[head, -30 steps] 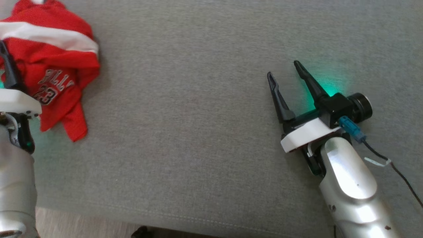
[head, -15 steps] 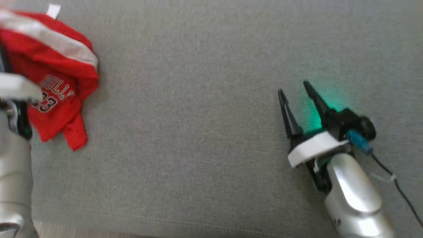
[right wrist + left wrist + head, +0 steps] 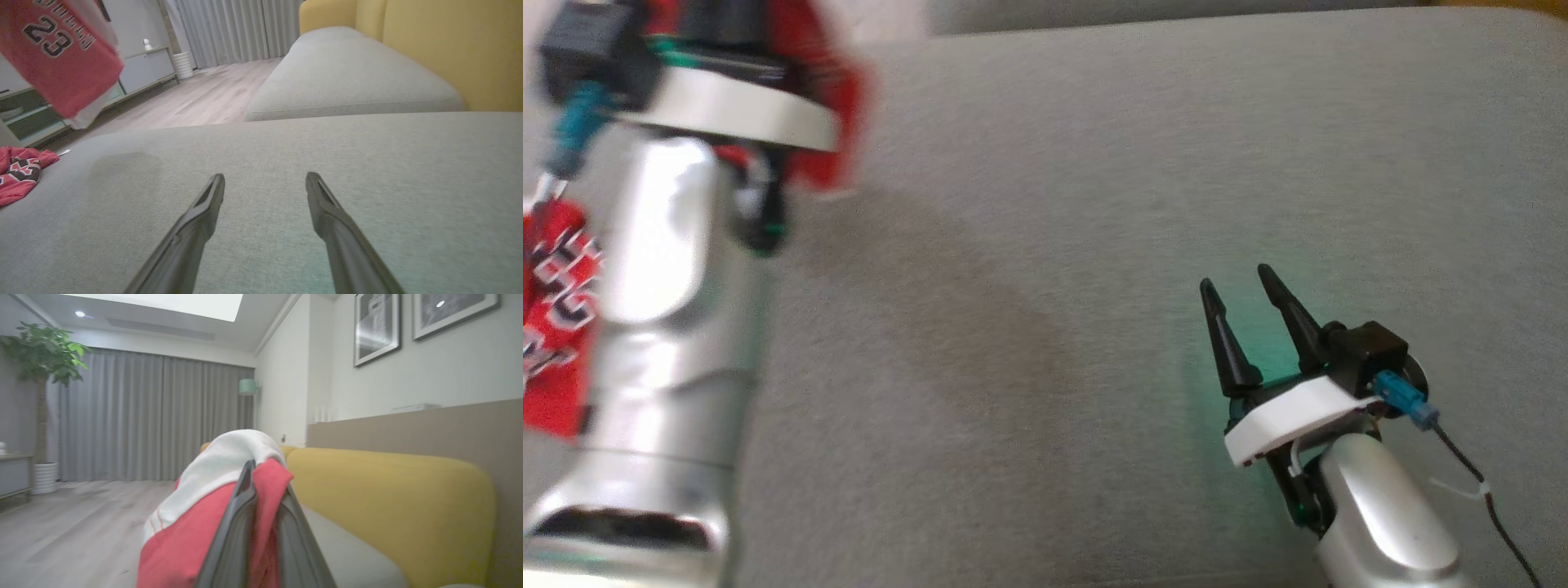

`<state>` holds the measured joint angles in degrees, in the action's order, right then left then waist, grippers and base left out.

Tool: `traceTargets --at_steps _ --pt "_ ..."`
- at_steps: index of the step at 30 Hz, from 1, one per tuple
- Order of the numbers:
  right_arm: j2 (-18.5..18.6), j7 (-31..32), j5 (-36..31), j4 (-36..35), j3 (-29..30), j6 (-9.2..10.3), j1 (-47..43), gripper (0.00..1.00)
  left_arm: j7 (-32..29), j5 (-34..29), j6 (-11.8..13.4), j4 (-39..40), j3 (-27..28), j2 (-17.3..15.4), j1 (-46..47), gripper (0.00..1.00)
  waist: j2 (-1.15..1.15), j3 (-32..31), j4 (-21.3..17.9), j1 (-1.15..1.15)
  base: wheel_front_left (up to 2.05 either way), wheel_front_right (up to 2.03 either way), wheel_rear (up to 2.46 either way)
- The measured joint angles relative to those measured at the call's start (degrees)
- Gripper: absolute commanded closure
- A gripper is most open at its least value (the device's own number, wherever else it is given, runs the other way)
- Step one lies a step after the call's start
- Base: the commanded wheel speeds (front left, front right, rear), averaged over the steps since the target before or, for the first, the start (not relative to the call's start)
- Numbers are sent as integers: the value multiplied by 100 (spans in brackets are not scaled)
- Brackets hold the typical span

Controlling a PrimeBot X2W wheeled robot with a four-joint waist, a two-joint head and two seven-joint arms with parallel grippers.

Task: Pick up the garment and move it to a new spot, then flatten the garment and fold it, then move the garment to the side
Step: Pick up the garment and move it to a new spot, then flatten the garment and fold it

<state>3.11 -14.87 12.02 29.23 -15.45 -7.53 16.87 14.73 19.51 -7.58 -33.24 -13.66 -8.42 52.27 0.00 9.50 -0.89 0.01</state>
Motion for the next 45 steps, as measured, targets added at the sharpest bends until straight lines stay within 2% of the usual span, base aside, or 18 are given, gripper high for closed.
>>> traceTargets --at_steps 1,6,13,14,15,16,18,22,28,38,45 --pt "0 0 0 0 0 0 0 0 0 0 0 0 0 0 0 100 0 0 0 0 0 0 0" --pt "-4 0 120 0 -97 0 -37 0 4 335 13 274 -180 543 -113 100 0 -230 -531 0 0 0 0" --pt "-3 0 167 3 -100 0 -171 0 3 470 417 -186 -168 676 -1068 100 0 -332 -963 0 0 0 0" --pt "-3 0 167 5 -97 0 -190 0 3 455 511 -235 -172 689 -1278 67 0 -329 -967 -1 0 0 0" --pt "-4 0 167 11 -89 0 -211 0 2 409 592 -294 -180 690 -1485 15 0 -330 -955 -1 0 0 0" --pt "-4 0 166 18 -83 0 -233 0 1 372 662 -341 -175 689 -1706 0 0 -334 -935 -1 0 0 0" --pt "-4 0 160 29 -65 0 -242 0 -1 264 786 -385 -115 682 -2170 0 0 -337 -880 -1 0 0 0" --pt "-5 0 123 27 2 0 -242 0 -2 34 864 -371 130 676 -2992 0 0 -370 -731 -1 0 0 0" --pt "-12 1 -97 8 142 0 -295 0 -2 -759 958 -33 326 439 -3731 0 0 -520 -443 -1 0 0 0" --pt "-18 1 -102 5 274 0 -810 0 -2 -1151 850 956 902 442 -4990 0 0 -840 -105 0 0 0 0" --pt "-18 1 -102 30 277 0 -831 0 -2 -1250 799 1077 975 544 -5256 0 0 -845 -35 0 0 0 0"
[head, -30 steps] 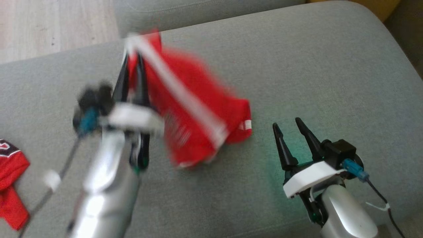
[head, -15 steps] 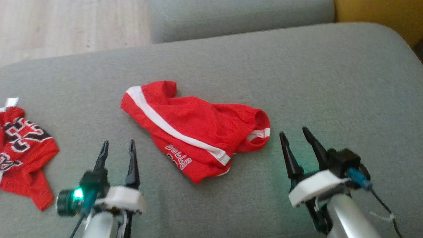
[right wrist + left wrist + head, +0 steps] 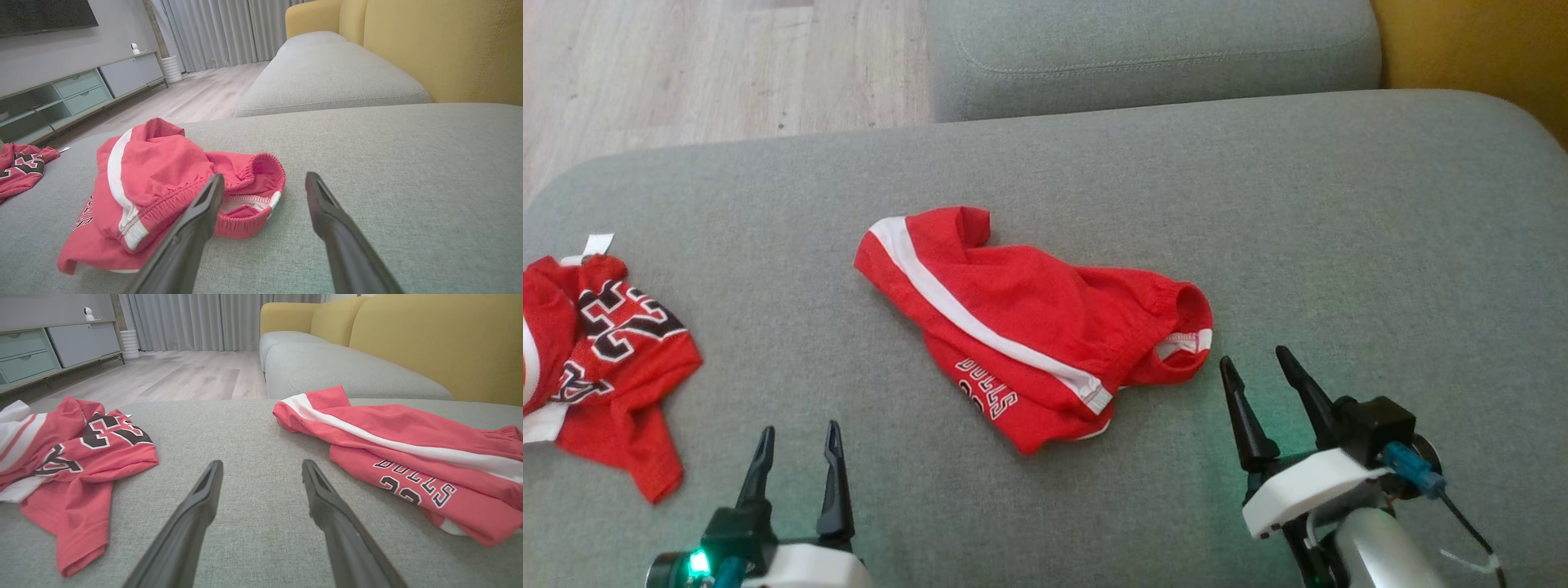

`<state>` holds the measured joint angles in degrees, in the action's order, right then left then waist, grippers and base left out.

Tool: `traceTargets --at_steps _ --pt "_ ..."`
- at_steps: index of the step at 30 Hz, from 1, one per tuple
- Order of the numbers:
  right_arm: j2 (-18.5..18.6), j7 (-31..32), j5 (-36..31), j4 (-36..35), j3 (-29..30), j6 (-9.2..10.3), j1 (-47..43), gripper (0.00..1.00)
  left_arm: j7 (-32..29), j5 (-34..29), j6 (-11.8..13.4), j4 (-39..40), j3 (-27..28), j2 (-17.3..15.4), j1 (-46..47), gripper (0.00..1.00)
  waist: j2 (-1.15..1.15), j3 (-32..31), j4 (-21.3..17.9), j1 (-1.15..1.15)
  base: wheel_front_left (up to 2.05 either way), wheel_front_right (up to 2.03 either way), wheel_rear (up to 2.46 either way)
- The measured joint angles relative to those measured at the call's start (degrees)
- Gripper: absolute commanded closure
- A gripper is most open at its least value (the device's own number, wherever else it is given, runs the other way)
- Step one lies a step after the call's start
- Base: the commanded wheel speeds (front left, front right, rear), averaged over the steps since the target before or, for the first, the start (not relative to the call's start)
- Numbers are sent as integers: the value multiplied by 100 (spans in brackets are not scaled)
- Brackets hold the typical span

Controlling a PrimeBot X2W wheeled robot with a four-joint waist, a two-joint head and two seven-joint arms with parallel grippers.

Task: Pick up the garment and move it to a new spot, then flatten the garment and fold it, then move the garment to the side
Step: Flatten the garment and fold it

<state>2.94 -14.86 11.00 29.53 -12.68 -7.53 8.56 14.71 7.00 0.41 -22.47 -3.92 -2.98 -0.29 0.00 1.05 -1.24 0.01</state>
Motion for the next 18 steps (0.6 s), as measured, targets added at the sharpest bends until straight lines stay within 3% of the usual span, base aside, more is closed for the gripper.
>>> traceTargets --at_steps 4,13,18 --pt "0 0 121 57 -148 0 2 0 0 -1 -49 19 -7 3 3 0 0 55 37 0 0 0 0" --pt "1 8 1171 757 -1594 0 344 0 0 68 -99 -124 -332 20 196 0 0 356 402 -1 0 0 0" --pt "3 8 1568 1026 -1858 0 747 0 0 76 -146 -180 -441 22 249 0 0 534 711 -1 0 0 0"
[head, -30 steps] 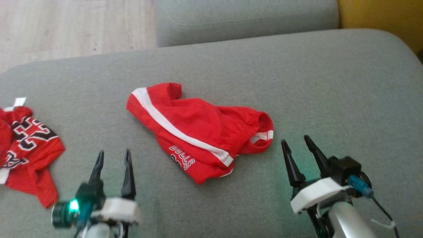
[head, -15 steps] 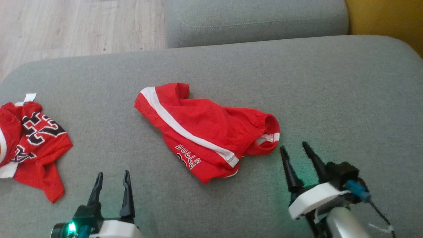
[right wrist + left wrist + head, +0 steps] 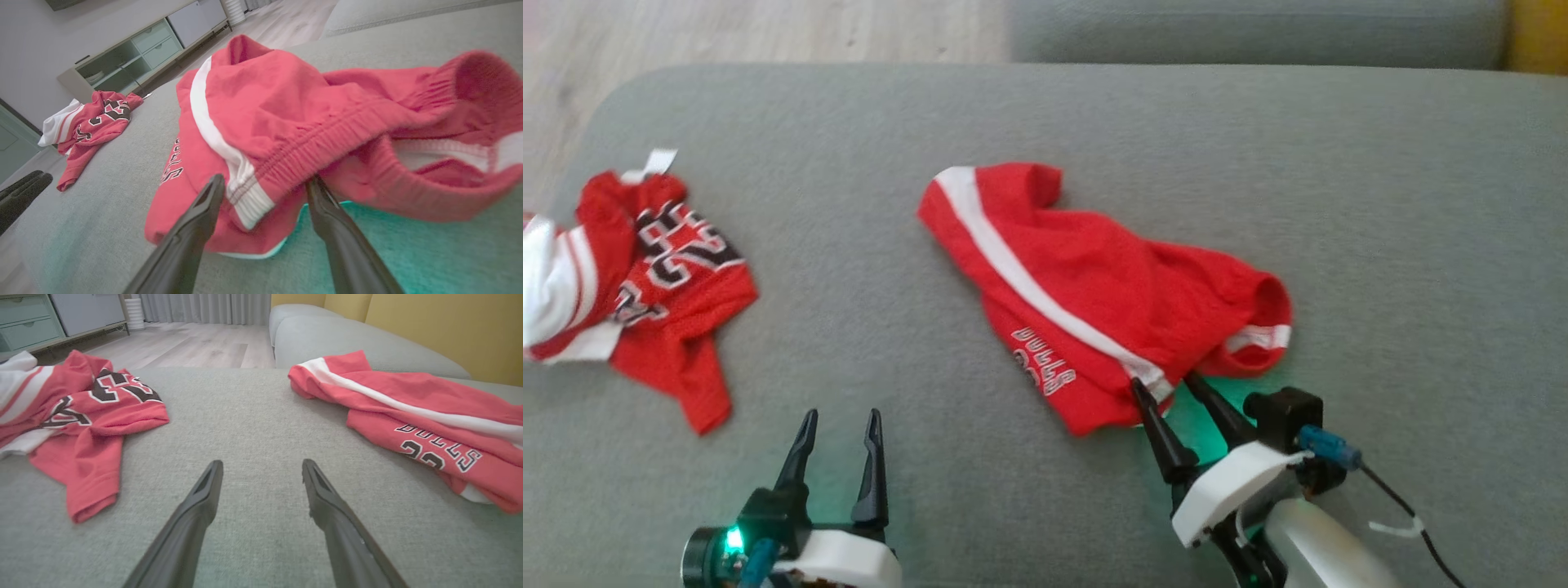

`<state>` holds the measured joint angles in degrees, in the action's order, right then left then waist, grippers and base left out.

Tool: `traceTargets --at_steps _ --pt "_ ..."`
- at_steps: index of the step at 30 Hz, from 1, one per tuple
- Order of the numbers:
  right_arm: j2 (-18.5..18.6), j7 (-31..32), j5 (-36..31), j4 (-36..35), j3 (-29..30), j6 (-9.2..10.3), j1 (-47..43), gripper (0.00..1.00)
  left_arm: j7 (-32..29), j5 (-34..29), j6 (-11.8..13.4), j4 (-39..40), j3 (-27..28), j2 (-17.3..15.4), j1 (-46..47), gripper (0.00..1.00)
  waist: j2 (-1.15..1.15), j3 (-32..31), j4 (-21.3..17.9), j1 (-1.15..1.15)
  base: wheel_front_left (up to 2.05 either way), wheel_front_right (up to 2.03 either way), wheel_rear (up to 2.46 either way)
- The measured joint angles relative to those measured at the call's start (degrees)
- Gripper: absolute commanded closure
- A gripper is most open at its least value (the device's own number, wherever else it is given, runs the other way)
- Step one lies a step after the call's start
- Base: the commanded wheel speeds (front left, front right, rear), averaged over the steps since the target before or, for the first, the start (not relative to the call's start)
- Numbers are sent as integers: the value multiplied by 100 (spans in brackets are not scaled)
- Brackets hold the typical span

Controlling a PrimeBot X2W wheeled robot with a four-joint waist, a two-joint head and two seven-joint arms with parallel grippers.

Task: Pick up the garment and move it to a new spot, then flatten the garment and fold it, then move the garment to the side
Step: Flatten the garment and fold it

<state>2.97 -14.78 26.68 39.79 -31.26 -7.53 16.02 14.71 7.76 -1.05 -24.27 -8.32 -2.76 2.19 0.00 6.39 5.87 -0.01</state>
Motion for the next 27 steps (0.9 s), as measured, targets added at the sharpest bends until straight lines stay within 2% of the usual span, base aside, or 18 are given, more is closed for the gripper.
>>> traceTargets --at_steps 7,16,17,18,19,20,24,27 --pt "2 0 135 41 -73 0 109 0 0 0 3 4 -4 0 39 0 0 168 252 -1 0 0 0" --pt "3 0 250 -170 47 0 9 0 0 34 1 2 -33 1 34 0 0 50 84 0 0 0 0" --pt "5 0 249 -202 53 0 -36 16 0 34 -1 0 -53 1 34 0 0 32 55 1 0 0 0" --pt "5 0 250 -200 53 0 -77 53 0 34 -3 -1 -60 1 33 0 0 12 24 1 0 0 0" --pt "5 0 250 -200 52 0 -126 82 0 34 -4 -3 -70 1 33 0 0 -7 -3 1 0 0 0" --pt "5 0 250 -188 49 0 -166 100 0 34 -4 -8 -79 1 33 0 0 -30 -24 0 0 0 0" --pt "4 0 249 -189 280 0 -231 100 0 34 -5 -44 -89 1 26 0 0 -135 -101 1 0 0 0" --pt "4 0 162 -247 735 0 -243 100 0 34 -25 -55 -83 0 -15 0 0 -206 -164 1 0 0 0"
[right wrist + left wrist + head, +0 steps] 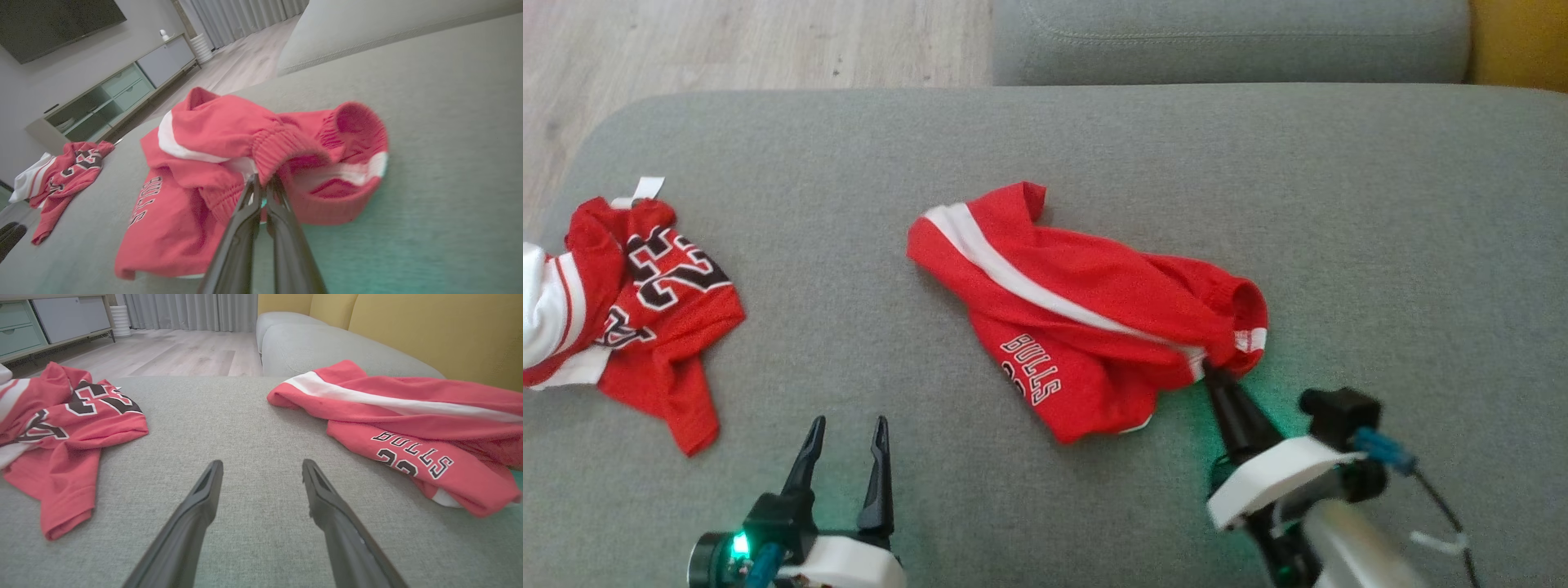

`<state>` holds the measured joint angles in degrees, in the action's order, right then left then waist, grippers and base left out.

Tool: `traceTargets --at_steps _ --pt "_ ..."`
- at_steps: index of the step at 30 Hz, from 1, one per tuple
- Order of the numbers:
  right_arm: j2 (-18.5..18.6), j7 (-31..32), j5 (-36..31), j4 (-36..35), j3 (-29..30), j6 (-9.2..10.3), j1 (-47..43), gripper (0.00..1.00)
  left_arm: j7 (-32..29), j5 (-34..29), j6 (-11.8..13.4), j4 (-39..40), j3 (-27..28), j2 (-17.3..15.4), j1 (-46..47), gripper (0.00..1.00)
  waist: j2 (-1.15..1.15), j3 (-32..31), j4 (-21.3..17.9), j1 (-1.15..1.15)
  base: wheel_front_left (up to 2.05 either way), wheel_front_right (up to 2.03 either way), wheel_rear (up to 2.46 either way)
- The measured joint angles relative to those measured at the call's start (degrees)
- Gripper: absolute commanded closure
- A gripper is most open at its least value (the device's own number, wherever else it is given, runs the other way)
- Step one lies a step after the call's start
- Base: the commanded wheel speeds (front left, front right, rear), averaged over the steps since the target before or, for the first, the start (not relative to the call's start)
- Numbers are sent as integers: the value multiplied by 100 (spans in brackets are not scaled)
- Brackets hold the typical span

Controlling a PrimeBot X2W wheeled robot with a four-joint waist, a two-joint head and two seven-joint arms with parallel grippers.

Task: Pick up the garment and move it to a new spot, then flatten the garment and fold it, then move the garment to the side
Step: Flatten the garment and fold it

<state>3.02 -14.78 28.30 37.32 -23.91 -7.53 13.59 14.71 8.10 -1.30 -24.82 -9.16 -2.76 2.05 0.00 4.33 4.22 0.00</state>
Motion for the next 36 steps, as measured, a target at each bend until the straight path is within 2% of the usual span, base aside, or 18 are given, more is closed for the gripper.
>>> traceTargets --at_steps 3,8,9,11,12,14,15,16,17,19,20,21,22,27,32,36 --pt "188 0 -189 -54 361 0 12 100 0 0 -23 -11 2 0 -19 0 0 -42 -65 0 0 0 0" --pt "739 0 -323 60 787 0 235 100 0 1 -27 -40 -7 1 -21 0 0 -47 -115 0 0 0 0" --pt "818 0 -344 89 825 0 325 89 0 18 -27 -49 -9 0 -23 0 0 -43 -118 0 0 0 0" --pt "872 0 -371 151 921 0 509 75 0 65 -26 -73 -18 0 -23 0 0 -30 -120 0 0 0 0" --pt "871 0 -377 180 946 0 578 76 0 87 -26 -75 -26 0 -23 0 0 -23 -119 0 0 0 0" --pt "869 0 -403 198 976 0 616 89 0 99 -24 -76 -37 0 -22 0 0 -17 -114 -1 0 0 0" --pt "860 0 -439 223 1031 0 630 86 0 99 -24 -80 -51 0 -22 0 0 -11 -107 0 0 0 0" --pt "848 0 -478 275 1087 0 630 76 0 99 -24 -87 -60 0 -22 0 0 -8 -99 0 0 0 0" --pt "837 0 -523 332 1126 0 628 58 0 99 -23 -91 -69 0 -22 0 0 -4 -92 0 0 0 0" --pt "795 0 -566 401 1179 0 623 66 0 107 -22 -91 -74 1 -21 0 0 2 -75 0 0 0 0" --pt "753 0 -577 406 1211 0 622 63 0 107 -22 -91 -71 0 -21 0 0 8 -68 0 0 0 0" --pt "687 0 -594 413 1266 0 622 46 0 107 -21 -90 -68 0 -19 0 0 14 -62 0 0 0 0" --pt "615 0 -598 414 1367 0 619 0 0 107 -21 -90 -65 1 -17 0 0 21 -61 0 0 0 0" --pt "456 0 -1072 302 2013 0 531 0 0 211 -24 -62 -41 0 90 0 0 137 -99 0 0 0 0" --pt "244 0 -1886 -211 2643 0 322 0 0 402 -30 -67 -75 3 790 0 0 358 -223 -1 0 0 0" --pt "62 0 -2141 -419 2638 0 176 0 0 647 -105 -431 -170 14 1587 0 0 570 -386 -1 0 0 0"
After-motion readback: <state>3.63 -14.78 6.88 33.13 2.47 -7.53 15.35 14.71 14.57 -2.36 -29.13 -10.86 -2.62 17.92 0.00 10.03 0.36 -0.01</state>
